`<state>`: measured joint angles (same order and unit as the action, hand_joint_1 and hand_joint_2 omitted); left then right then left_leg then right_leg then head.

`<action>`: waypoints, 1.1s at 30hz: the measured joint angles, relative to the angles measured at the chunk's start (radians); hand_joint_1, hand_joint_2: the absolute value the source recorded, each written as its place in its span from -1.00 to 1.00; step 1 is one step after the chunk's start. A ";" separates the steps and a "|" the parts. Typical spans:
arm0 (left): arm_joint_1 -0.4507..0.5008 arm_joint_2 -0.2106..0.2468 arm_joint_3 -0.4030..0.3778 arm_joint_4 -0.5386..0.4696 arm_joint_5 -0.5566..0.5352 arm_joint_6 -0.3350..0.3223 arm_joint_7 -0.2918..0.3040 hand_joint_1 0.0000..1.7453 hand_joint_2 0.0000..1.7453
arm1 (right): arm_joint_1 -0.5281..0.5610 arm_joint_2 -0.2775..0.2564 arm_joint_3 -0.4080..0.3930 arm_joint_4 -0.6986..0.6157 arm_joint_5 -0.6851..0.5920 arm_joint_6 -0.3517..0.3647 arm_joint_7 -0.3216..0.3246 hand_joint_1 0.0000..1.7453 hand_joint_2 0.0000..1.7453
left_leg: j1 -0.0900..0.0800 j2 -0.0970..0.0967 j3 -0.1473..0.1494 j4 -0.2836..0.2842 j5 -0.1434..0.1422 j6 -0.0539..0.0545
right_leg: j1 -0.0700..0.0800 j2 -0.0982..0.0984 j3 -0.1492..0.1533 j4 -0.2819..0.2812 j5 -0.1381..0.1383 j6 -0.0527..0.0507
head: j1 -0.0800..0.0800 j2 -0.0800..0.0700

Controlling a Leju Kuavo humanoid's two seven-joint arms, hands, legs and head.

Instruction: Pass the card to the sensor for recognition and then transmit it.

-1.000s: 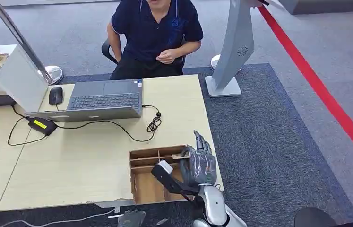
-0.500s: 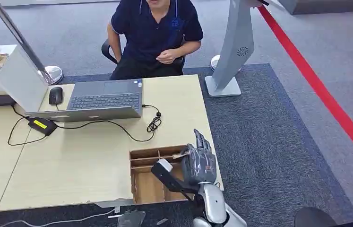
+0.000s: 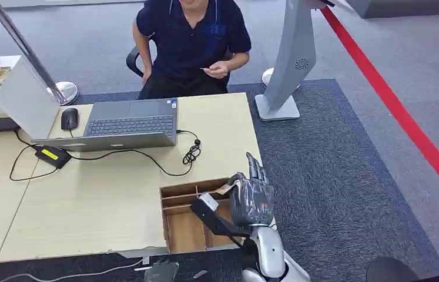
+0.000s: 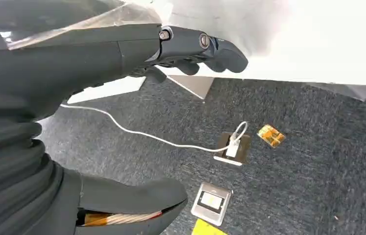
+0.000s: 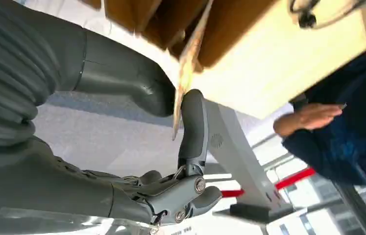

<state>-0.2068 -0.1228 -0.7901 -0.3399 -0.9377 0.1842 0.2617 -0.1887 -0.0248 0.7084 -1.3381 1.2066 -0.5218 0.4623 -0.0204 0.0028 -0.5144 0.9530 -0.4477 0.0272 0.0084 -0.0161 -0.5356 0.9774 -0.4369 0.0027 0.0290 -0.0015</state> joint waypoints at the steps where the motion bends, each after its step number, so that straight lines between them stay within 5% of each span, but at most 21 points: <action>1: 0.001 0.000 0.004 0.000 0.002 0.006 0.002 -1.00 1.00 | 0.007 -0.001 -0.009 -0.017 0.013 -0.009 0.002 1.00 1.00 | 0.000 0.000 0.000 0.000 0.000 0.000 | 0.000 0.000 0.000 0.000 0.000 0.000 | 0.000 0.000; 18: 0.057 0.003 0.039 0.012 0.064 0.161 -0.023 -1.00 1.00 | 0.172 -0.064 -0.113 -0.469 0.241 -0.139 0.056 1.00 1.00 | 0.000 0.000 0.000 0.000 0.000 0.000 | 0.000 0.000 0.000 0.000 0.000 0.000 | 0.000 0.000; 33: 0.047 -0.008 0.039 0.013 0.069 0.122 0.025 -1.00 1.00 | 0.110 -0.072 -0.138 -0.467 0.105 -0.109 -0.013 1.00 1.00 | 0.000 0.000 0.000 0.000 0.001 0.000 | 0.000 0.000 0.000 0.000 0.001 0.000 | 0.000 0.000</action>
<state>-0.1595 -0.1305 -0.7507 -0.3273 -0.8690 0.3063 0.2865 -0.0792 -0.0965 0.5707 -1.8055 1.3119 -0.6310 0.4490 -0.0204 0.0027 -0.5146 0.9530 -0.4467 0.0273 0.0084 -0.0160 -0.5355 0.9773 -0.4354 0.0027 0.0290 -0.0015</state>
